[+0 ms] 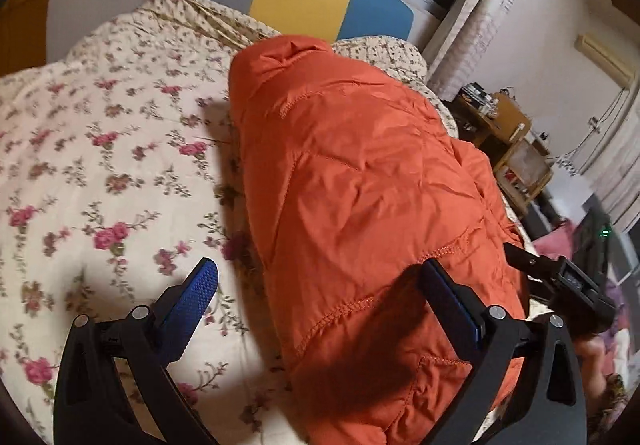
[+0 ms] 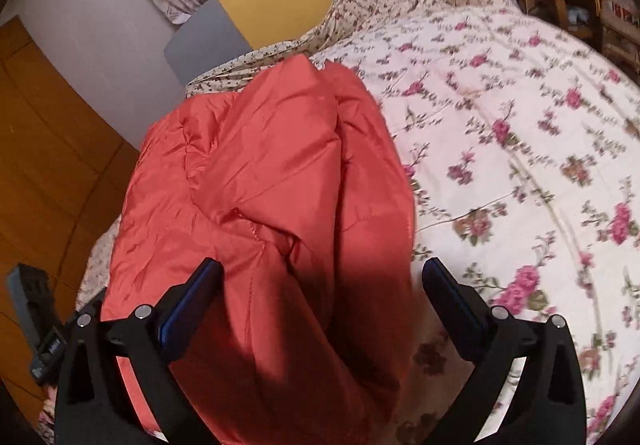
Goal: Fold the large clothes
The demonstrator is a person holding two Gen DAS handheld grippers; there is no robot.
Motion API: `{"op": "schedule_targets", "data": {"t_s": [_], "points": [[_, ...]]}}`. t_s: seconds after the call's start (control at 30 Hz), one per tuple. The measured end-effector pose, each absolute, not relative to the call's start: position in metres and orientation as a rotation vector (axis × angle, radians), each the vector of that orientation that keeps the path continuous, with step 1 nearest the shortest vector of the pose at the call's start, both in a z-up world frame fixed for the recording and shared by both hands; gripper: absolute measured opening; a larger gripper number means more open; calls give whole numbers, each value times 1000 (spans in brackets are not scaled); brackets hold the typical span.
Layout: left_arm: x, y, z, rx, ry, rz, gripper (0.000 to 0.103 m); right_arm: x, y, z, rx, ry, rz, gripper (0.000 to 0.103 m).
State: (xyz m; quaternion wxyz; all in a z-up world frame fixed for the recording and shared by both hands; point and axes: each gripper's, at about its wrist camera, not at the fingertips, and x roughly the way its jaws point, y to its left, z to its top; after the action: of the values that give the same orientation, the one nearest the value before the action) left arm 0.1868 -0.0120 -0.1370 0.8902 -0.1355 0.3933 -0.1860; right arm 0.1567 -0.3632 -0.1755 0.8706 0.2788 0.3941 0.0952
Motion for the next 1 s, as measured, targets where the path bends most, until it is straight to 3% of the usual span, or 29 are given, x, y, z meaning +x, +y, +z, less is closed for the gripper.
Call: {"op": "schedule_targets", "data": {"t_s": [0.43, 0.67, 1.0], "points": [[213, -23, -152, -478, 936, -520, 100, 193, -369, -200, 741, 887, 360, 101], [200, -44, -133, -344, 881, -548, 100, 181, -359, -185, 677, 798, 360, 83], [177, -49, -107, -233, 751, -584, 90, 170, -343, -158, 652, 684, 399, 78]]}}
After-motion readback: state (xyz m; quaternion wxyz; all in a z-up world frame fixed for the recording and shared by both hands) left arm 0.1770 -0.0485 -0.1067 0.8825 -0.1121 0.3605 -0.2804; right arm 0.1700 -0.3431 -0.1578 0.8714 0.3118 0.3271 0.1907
